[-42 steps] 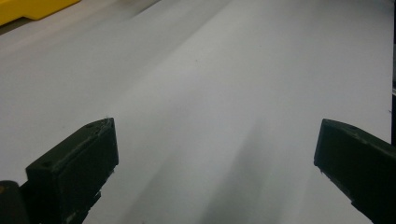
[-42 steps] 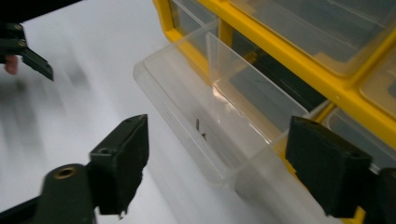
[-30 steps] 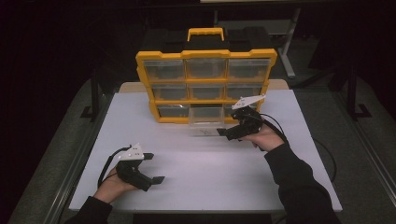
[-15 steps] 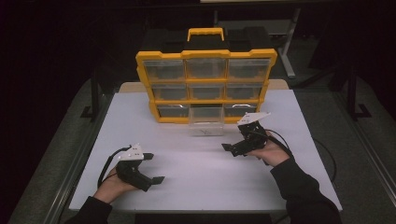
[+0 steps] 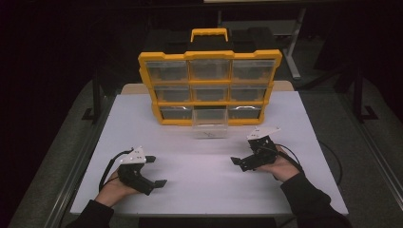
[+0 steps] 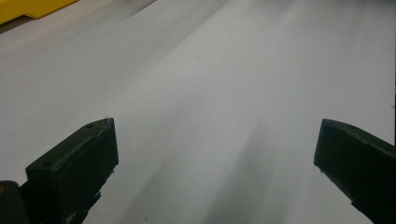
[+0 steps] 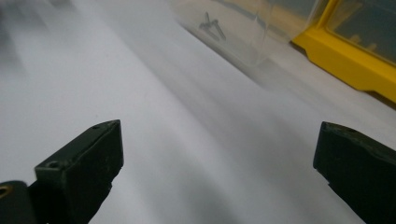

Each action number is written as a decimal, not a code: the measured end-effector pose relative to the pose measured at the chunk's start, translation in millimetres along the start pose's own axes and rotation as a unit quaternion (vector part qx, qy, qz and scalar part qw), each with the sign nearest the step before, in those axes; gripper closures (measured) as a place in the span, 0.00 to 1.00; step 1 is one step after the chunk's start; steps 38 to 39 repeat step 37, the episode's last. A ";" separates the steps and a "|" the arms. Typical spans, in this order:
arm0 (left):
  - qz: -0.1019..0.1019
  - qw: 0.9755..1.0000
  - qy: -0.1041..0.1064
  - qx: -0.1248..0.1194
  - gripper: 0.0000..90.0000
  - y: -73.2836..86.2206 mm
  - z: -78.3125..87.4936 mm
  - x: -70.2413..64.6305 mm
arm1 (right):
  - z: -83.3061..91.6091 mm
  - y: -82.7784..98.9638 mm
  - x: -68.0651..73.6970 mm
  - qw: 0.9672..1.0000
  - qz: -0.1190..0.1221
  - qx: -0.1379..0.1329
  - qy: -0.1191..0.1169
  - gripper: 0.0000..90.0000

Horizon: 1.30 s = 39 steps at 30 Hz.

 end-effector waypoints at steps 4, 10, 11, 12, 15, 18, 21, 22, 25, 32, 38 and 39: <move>-0.003 1.000 0.000 0.000 0.00 -0.3 -0.2 -0.5 | 1.8 8.4 0.9 1.000 -0.003 -0.004 0.001 0.01; -0.004 1.000 -0.002 -0.001 0.00 0.1 0.6 -0.3 | 8.3 19.2 2.6 1.000 -0.009 -0.020 0.006 0.01; -0.005 1.000 -0.003 -0.001 0.00 0.1 0.8 -0.3 | 9.4 21.5 2.5 1.000 -0.010 -0.023 0.007 0.01; -0.005 1.000 -0.003 -0.001 0.00 0.1 0.9 -0.3 | 10.3 23.7 2.8 1.000 -0.013 -0.022 0.007 0.01; -0.003 1.000 -0.002 -0.002 0.00 -0.3 0.2 -0.5 | 12.6 32.1 2.5 0.999 -0.020 -0.028 0.010 0.01; -0.004 1.000 -0.003 0.000 0.00 -0.2 -0.2 -0.6 | 13.9 40.7 2.6 0.999 -0.024 -0.026 0.010 0.01; -0.003 1.000 -0.004 0.001 0.00 0.2 0.1 -0.4 | 14.7 48.4 4.0 0.999 -0.025 -0.026 0.009 0.01; -0.006 1.000 -0.005 0.002 0.00 0.3 0.3 0.1 | 14.8 50.8 4.8 0.999 -0.024 -0.024 0.008 0.01; -0.006 1.000 -0.005 0.004 0.00 0.5 -0.1 -0.4 | 15.1 57.4 6.4 0.999 -0.017 -0.022 0.017 0.01; -0.004 1.000 -0.005 0.006 0.00 2.2 -0.7 -0.3 | 19.4 69.4 8.6 0.999 -0.026 -0.026 0.020 0.01; -0.003 1.000 -0.009 0.010 0.00 3.3 -1.8 0.5 | 18.0 72.6 9.8 0.999 -0.017 -0.018 0.022 0.01; -0.003 1.000 -0.009 0.010 0.00 3.3 -1.8 0.5 | 18.0 72.6 9.8 0.999 -0.017 -0.018 0.022 0.01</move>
Point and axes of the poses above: each handheld gripper's, and its own axes: z roughly backward along the jaws, y roughly out of its underside, x roughly to its left, the point moved 2 cm from there along -z, roughly forward along the jaws, and after that the axes turned 12 degrees about x, right-handed, at the moved point
